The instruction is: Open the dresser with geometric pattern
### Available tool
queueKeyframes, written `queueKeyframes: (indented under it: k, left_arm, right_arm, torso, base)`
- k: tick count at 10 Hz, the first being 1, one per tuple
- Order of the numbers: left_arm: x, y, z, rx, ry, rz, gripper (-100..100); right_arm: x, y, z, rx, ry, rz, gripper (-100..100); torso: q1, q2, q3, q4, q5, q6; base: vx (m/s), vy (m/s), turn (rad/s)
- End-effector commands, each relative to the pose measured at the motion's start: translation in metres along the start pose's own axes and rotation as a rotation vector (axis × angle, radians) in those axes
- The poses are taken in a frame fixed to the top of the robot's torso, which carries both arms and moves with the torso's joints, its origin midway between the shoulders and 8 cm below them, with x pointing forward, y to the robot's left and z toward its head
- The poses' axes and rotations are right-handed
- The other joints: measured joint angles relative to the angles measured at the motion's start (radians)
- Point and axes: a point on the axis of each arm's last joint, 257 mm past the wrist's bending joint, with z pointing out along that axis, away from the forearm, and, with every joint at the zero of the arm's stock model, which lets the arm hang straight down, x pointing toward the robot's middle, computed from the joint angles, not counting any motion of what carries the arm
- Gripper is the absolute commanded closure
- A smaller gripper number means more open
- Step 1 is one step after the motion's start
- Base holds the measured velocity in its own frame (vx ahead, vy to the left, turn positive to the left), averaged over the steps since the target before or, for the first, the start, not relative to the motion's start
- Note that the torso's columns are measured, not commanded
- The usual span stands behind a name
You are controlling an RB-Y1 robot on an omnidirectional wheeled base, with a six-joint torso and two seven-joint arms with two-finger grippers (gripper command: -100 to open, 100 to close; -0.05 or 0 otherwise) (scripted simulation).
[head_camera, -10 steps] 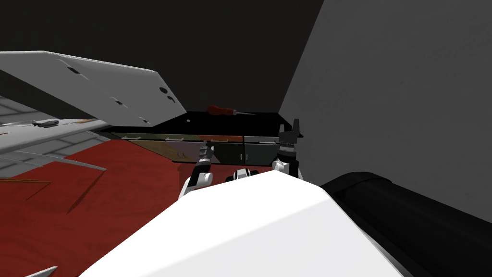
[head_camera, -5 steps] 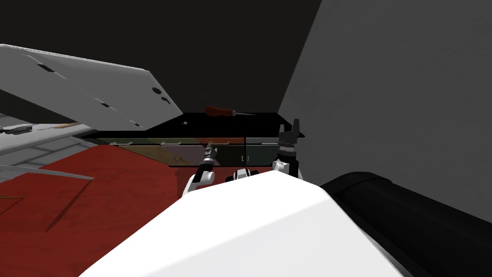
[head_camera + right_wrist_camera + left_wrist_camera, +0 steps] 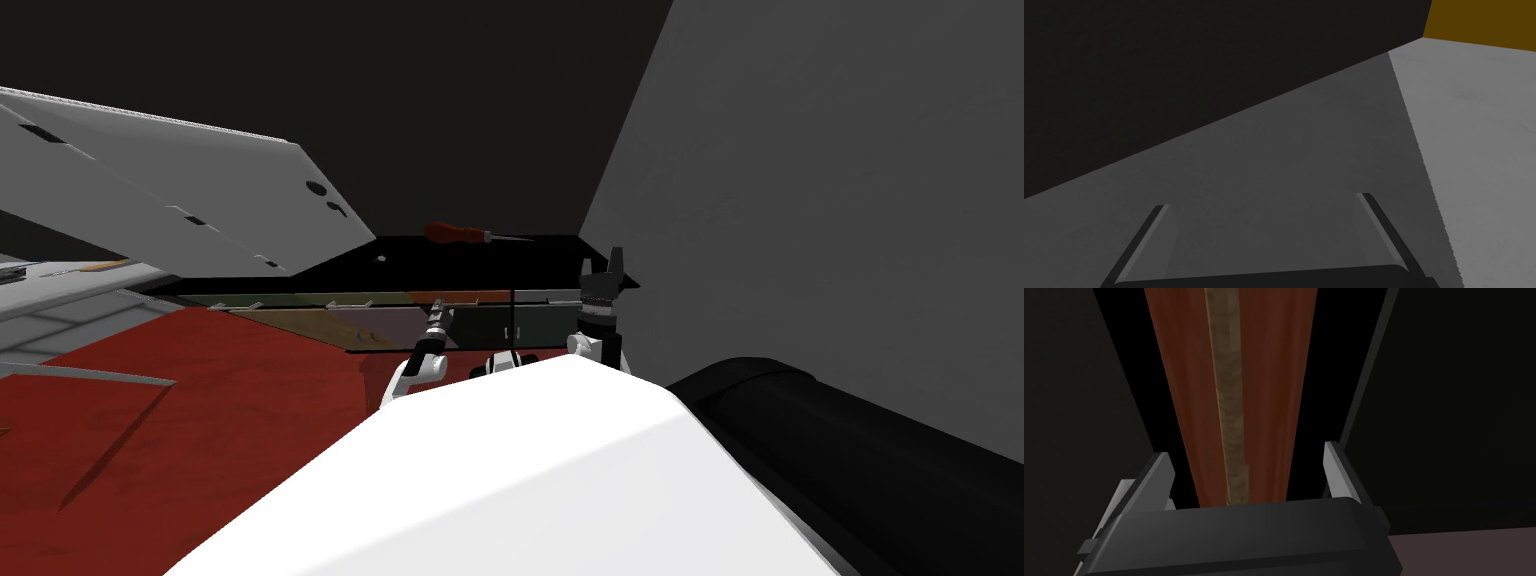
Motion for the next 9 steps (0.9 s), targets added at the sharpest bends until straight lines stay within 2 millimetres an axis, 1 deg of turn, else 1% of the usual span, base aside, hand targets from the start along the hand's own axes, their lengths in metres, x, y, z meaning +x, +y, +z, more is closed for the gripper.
queueKeyframes:
  k: [1, 2, 4, 5, 6, 9]
  left_arm:
    - [0.002, -0.002, -0.004, 0.002, 0.005, 0.0, 100]
    - [0.002, -0.003, -0.005, 0.002, 0.006, 0.0, 100]
    - [0.004, -0.006, -0.009, 0.004, 0.011, -0.001, 100]
    - [0.004, -0.006, -0.007, 0.008, 0.011, 0.001, 100]
    - [0.003, -0.009, -0.011, 0.001, 0.011, 0.001, -100]
    - [0.004, -0.024, -0.019, -0.001, 0.012, 0.001, -100]
  right_arm:
    - [0.0, 0.0, 0.0, 0.0, 0.0, 0.0, 0]
    - [0.0, 0.0, 0.0, 0.0, 0.0, 0.0, 0]
    - [0.0, 0.0, 0.0, 0.0, 0.0, 0.0, 0]
    - [0.0, 0.0, 0.0, 0.0, 0.0, 0.0, 0]
    - [0.0, 0.0, 0.0, 0.0, 0.0, 0.0, 0]
    - [0.0, 0.0, 0.0, 0.0, 0.0, 0.0, 0]
  torso:
    - [0.001, 0.003, 0.002, 0.001, 0.0, 0.0]
    - [0.004, 0.006, 0.004, -0.002, 0.003, 0.0]
    - [0.004, 0.004, 0.003, -0.001, 0.002, 0.0]
    - [0.003, 0.001, 0.001, 0.0, 0.001, 0.0]
    - [0.0, -0.006, -0.003, 0.0, 0.0, 0.0]
    - [0.0, -0.003, -0.002, 0.002, -0.001, 0.0]
  base:
    - [-0.095, 0.029, 0.039]
    - [-0.186, 0.038, 0.024]
    - [-0.205, 0.039, 0.022]
    - [-0.104, 0.011, 0.006]
    - [-0.018, 0.002, 0.006]
    - [0.037, -0.008, 0.008]
